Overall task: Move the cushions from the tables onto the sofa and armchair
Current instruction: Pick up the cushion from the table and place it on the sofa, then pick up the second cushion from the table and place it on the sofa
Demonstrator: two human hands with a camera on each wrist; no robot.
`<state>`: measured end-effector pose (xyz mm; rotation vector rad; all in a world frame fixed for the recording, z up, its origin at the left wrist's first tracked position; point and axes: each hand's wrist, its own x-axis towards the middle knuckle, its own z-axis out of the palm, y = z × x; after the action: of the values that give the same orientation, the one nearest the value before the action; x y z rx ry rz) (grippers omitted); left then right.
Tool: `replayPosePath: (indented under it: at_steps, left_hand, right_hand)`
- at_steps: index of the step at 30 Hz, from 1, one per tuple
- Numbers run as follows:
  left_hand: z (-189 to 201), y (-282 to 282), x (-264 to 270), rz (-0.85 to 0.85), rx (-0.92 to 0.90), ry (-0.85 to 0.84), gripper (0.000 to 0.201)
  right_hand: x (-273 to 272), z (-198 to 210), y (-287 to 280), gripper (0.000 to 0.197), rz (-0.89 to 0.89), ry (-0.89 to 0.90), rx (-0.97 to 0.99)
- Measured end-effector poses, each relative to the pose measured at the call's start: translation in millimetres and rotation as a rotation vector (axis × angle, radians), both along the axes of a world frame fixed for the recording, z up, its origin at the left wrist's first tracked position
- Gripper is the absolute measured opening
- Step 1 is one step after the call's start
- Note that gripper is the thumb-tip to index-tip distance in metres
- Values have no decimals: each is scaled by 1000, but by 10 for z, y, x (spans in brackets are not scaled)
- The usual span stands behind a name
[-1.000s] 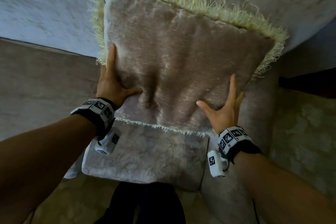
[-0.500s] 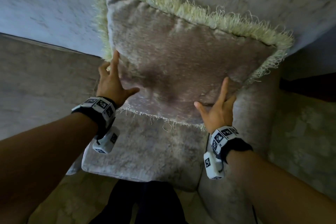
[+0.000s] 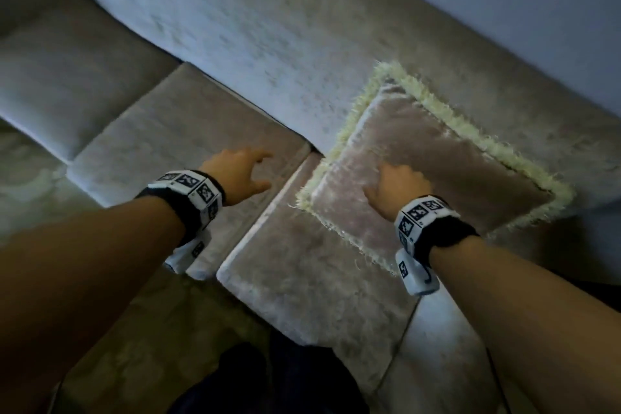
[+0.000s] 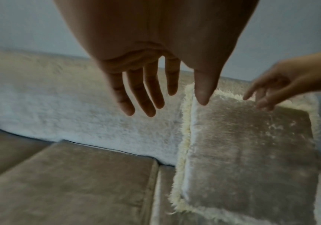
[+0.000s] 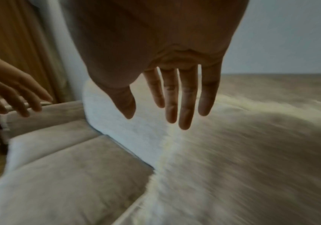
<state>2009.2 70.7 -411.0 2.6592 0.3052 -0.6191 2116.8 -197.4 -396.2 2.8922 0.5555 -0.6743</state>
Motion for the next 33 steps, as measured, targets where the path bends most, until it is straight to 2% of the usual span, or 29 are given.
replayPosePath:
  at_steps: [5, 11, 17, 23, 28, 33]
  left_hand:
    - [655, 970, -1351, 45, 133, 65, 62]
    - [1252, 1999, -3082, 350, 213, 35, 62]
    - [1524, 2592, -4344, 649, 265, 14, 63]
    - [1419, 3126, -5011, 891, 219, 57, 62]
    - [1320, 3705, -5170, 1062, 193, 82, 59]
    - [1343, 4194, -5278, 1236, 161, 87, 58]
  right_hand:
    - [-646, 401, 1361, 45, 338, 30, 62]
    - [-1665, 796, 3234, 58, 770, 122, 72]
    - [-2794, 1182, 4750, 61, 1108, 134, 201]
    - [-3533, 1216, 5861, 62, 1377, 174, 191]
    - [-3756, 1097, 6867, 63, 1531, 179, 151]
    - [-3962, 1144, 7780, 63, 1673, 168, 115]
